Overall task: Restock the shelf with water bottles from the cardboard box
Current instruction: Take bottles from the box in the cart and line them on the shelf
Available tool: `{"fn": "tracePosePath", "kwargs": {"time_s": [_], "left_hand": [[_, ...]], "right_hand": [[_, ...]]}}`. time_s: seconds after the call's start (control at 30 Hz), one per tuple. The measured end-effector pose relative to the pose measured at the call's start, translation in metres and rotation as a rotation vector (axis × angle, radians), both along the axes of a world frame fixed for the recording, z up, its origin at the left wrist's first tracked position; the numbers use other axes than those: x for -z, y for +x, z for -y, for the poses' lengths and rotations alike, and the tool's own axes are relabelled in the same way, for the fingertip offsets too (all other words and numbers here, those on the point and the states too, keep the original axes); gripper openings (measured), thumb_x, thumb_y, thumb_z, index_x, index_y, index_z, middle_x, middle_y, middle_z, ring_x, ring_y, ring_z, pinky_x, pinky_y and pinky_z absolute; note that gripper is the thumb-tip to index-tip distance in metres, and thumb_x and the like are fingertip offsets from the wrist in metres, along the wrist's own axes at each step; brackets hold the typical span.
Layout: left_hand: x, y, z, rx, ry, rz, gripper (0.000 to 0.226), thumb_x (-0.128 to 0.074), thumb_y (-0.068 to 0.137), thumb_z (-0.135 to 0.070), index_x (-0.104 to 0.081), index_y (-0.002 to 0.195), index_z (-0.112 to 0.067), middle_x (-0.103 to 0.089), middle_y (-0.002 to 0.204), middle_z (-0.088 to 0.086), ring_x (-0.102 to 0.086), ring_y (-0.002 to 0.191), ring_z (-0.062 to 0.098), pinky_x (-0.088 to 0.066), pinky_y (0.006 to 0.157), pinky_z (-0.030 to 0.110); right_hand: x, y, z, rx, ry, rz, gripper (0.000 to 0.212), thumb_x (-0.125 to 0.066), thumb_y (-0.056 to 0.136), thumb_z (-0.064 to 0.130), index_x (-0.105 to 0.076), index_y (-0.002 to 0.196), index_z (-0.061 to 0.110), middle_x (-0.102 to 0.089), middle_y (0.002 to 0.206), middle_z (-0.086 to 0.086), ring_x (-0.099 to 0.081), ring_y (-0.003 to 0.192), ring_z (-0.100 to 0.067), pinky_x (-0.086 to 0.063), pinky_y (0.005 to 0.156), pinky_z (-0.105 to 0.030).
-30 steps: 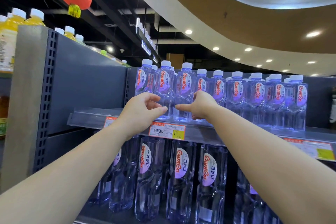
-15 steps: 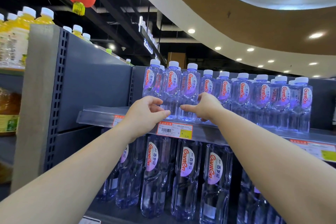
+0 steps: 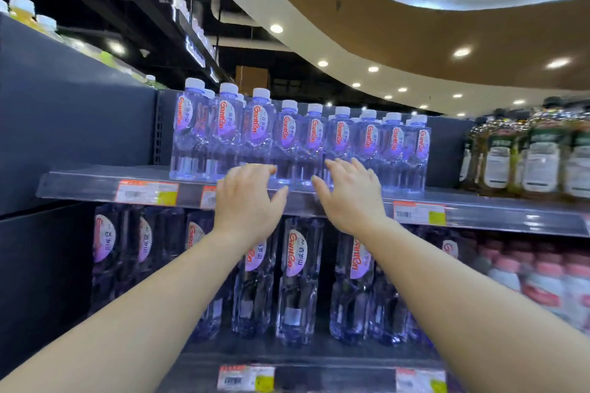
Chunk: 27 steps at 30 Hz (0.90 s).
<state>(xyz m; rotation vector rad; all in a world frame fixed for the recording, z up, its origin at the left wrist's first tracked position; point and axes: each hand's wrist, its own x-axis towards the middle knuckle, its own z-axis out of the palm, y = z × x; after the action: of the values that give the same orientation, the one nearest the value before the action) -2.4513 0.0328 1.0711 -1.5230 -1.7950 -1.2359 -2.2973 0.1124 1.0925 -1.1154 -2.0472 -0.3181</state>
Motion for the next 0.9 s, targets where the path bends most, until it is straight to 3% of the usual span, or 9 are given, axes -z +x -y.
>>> {"fn": "tracePosePath", "kwargs": {"time_s": [0.17,0.37,0.5,0.77,0.9], "left_hand": [[0.012,0.106,-0.008,0.094,-0.156,-0.169,0.052,-0.051,0.096,-0.044,-0.048,0.139,-0.015,-0.053,0.141,0.004,-0.041,0.133,0.027,-0.029,0.109,0.04],[0.039,0.311,-0.025,0.303,-0.27,-0.281,0.033,-0.049,0.096,-0.039,-0.055,0.111,-0.01,-0.062,0.117,0.013,-0.051,0.114,0.033,-0.036,0.093,0.039],[0.056,0.468,-0.031,0.485,-0.334,-0.371,0.033,-0.046,0.098,-0.039,-0.053,0.112,-0.01,-0.058,0.114,0.013,-0.051,0.112,0.032,-0.035,0.091,0.039],[0.114,0.717,-0.047,0.826,-0.367,-0.557,0.042,-0.039,0.1,-0.043,-0.05,0.123,-0.01,-0.056,0.129,0.009,-0.045,0.123,0.028,-0.033,0.104,0.038],[0.155,0.802,-0.075,0.93,-0.455,-0.616,0.058,-0.032,0.103,-0.044,-0.033,0.148,-0.007,-0.035,0.156,0.009,-0.027,0.145,0.028,-0.021,0.119,0.04]], "right_hand": [[0.024,0.113,0.011,0.115,-0.02,0.109,0.055,-0.025,0.103,0.044,-0.025,0.152,0.019,-0.024,0.16,0.001,-0.01,0.149,-0.024,-0.009,0.119,-0.048],[0.07,0.328,0.027,0.366,-0.083,0.236,0.051,-0.027,0.103,0.039,-0.03,0.148,0.015,-0.03,0.156,-0.003,-0.019,0.146,-0.026,-0.017,0.115,-0.047],[0.092,0.481,0.059,0.567,-0.181,0.222,0.049,-0.028,0.103,0.037,-0.033,0.145,0.012,-0.034,0.153,-0.006,-0.023,0.143,-0.029,-0.02,0.115,-0.05],[0.137,0.714,0.108,0.88,-0.403,0.115,0.055,-0.02,0.104,0.041,-0.022,0.152,0.015,-0.02,0.161,-0.002,-0.01,0.149,-0.026,-0.011,0.119,-0.051],[0.174,0.793,0.102,1.001,-0.486,0.081,0.053,-0.02,0.104,0.042,-0.026,0.15,0.016,-0.022,0.16,-0.002,-0.011,0.149,-0.025,-0.012,0.119,-0.05]]}}
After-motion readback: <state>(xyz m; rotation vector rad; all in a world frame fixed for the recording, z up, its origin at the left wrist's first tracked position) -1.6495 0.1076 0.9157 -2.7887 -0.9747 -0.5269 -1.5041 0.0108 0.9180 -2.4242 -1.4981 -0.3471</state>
